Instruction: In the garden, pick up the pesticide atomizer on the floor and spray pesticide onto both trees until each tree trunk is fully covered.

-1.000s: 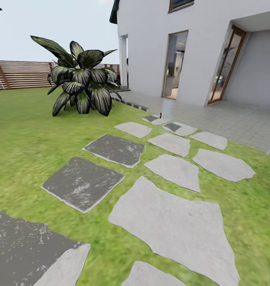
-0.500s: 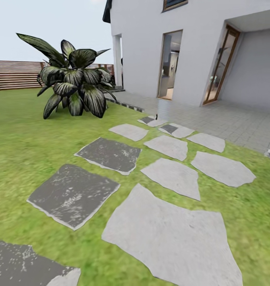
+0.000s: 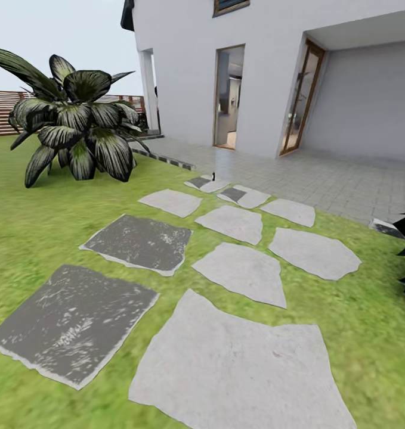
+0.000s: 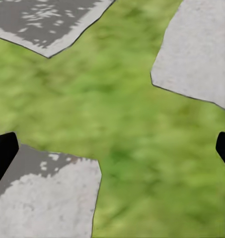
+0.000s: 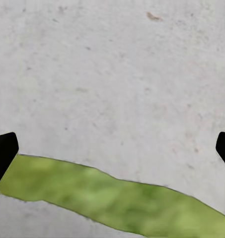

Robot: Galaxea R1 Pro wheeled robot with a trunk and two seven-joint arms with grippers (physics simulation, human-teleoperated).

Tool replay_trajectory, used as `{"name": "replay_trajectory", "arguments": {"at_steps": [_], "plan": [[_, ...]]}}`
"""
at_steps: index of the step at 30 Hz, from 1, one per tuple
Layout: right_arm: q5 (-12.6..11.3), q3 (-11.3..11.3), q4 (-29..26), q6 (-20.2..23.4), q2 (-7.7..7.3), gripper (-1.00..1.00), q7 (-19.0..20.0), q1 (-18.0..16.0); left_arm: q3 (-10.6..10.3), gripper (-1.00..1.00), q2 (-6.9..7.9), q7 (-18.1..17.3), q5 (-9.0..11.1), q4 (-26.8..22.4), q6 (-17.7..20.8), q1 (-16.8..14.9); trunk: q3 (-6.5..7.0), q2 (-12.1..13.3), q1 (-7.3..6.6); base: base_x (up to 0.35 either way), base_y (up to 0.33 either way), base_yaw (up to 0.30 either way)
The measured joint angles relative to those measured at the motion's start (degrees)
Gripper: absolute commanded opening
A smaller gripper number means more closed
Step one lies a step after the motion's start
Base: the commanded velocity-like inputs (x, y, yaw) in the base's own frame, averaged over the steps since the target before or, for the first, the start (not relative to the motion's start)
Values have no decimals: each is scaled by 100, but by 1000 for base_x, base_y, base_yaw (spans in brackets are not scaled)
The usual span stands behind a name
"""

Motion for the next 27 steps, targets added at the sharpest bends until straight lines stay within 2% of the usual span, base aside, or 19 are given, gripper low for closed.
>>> {"name": "replay_trajectory", "arguments": {"at_steps": [27], "plan": [[0, 2, 8, 0, -9, 100, 3, 1, 0, 100, 0, -2, 0, 0, 0, 0, 0, 0, 0, 340, 0, -1]]}}
